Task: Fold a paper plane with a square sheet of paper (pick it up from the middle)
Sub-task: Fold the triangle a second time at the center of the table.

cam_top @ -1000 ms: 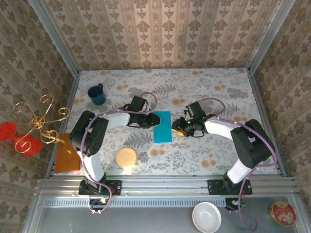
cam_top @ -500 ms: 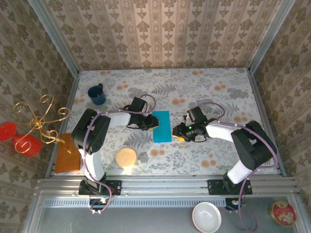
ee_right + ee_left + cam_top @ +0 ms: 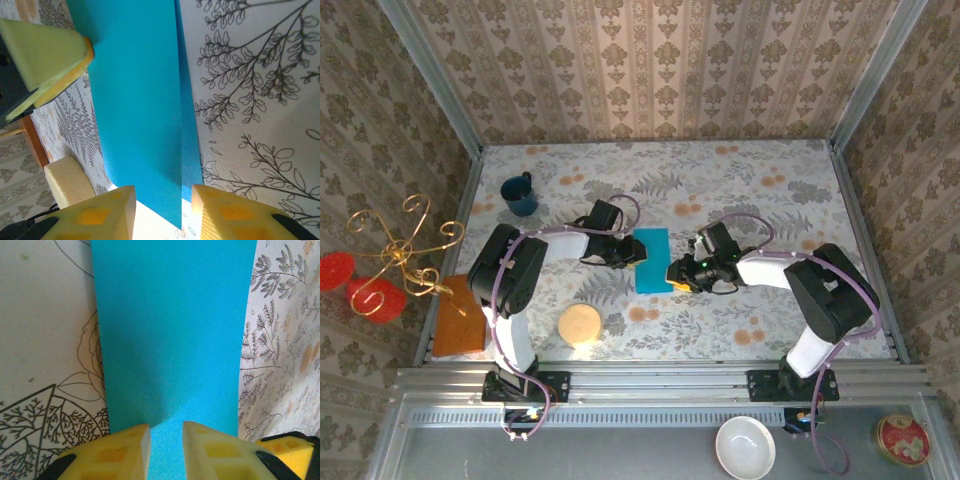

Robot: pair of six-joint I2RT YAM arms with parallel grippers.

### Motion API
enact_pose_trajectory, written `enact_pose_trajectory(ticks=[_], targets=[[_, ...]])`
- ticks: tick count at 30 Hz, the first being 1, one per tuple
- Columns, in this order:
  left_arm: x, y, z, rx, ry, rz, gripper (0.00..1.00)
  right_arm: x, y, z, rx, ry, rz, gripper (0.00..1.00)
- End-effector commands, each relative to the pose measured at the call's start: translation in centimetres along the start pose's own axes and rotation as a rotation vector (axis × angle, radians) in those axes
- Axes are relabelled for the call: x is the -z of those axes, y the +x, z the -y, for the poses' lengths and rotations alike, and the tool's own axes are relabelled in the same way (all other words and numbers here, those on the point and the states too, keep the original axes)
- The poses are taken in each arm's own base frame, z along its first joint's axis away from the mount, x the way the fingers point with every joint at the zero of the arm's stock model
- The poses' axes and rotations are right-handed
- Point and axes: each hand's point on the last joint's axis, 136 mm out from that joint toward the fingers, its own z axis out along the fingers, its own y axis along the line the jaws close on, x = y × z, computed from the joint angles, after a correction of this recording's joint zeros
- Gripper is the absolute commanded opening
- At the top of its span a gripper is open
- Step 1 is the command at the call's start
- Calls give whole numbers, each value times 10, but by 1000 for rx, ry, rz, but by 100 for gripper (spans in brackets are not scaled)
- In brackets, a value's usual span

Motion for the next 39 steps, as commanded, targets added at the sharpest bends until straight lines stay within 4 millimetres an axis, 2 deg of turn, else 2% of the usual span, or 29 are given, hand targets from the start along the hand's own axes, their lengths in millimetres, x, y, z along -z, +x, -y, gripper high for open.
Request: enact_pose_trajectory(ticks=[1,8,25,33,39], targets=[[-8,15,-30,76,-96,-57,25,-7,9,3,-22,-11,-39,36],[-7,14,-28,74,-92,-52,26,-9,12,-4,-43,-48,-49,31],[-4,14,-22,63,-77,-52,25,-10,7,5,-109,-22,-1,15],[15,-12,10,-23,2,35,26,-7,8,13,-114,15,5,8],[18,-27,10,-22,20,67,27,-5,8,12,-111,17,11,6]])
